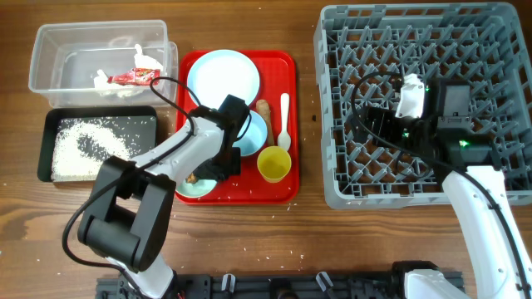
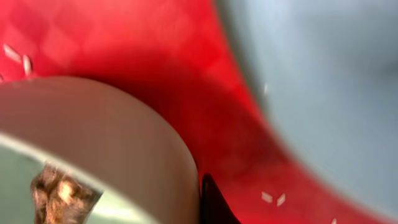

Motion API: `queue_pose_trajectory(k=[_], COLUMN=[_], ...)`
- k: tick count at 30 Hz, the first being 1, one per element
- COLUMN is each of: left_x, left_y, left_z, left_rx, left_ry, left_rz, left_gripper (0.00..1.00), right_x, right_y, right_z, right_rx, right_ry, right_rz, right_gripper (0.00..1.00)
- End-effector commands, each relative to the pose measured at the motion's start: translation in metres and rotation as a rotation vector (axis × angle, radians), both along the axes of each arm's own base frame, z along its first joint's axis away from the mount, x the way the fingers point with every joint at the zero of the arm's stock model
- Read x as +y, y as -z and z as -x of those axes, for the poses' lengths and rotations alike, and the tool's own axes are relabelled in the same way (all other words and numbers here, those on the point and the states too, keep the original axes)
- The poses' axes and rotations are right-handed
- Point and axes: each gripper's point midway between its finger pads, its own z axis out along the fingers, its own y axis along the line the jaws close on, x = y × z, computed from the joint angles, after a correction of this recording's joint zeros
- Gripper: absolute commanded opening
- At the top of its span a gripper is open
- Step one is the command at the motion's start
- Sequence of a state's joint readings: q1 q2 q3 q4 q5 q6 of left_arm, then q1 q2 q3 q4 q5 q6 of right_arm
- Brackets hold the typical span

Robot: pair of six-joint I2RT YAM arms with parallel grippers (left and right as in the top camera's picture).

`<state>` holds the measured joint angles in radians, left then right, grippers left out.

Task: Sort waste into correct bins and load items into the dishwasher rack
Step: 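Tip the small bowl's food scrap onto the black tray with the left gripper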

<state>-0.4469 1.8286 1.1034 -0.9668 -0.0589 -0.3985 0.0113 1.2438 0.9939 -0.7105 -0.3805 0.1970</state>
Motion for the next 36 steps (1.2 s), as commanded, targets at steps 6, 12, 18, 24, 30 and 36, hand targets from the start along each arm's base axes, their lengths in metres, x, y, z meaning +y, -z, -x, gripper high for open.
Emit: queue_pose_trajectory(k=[6,12,18,24,30,36], left_x=[-0.005,0.079,0.154,0.212,0.213,0.252], left_y=[-0.135,-0.180,-0.203,-0.183,-0.178,-0.169], left_z=[-0.054,-0.096,-0.105,-0.116,-0.115,-0.107], left_rx=[-0.244,-0.419,-0.650,-0.721,-0.615,-0.596], left_ry=[-0.029,-0.191,-0.284,-0.548,-0.679,-0.857], left_rz=[0.232,0.691,1.205,1.560,1.608,1.578], left_gripper=[0.04,0.04,0.04,0.04,0.04,0.04], right_x=[0.000,0.000,0.000,0.000,0.000,0.000], right_y=[-0.004,-0.004,-0.006,-0.006,-0.006,-0.006], right_z=[-0.005,-0.006,-0.009,-0.009,-0.009,-0.009], right_rx=[-0.019,-0.022,-0.035,-0.038,-0.039,-0.038], right_ry=[-0.006,-0.007,-0.007,-0.008,-0.008,-0.006], right_rz=[0.011,0.012,0.011,0.012,0.012,0.011], right_gripper=[1.00,1.00,1.00,1.00,1.00,1.00])
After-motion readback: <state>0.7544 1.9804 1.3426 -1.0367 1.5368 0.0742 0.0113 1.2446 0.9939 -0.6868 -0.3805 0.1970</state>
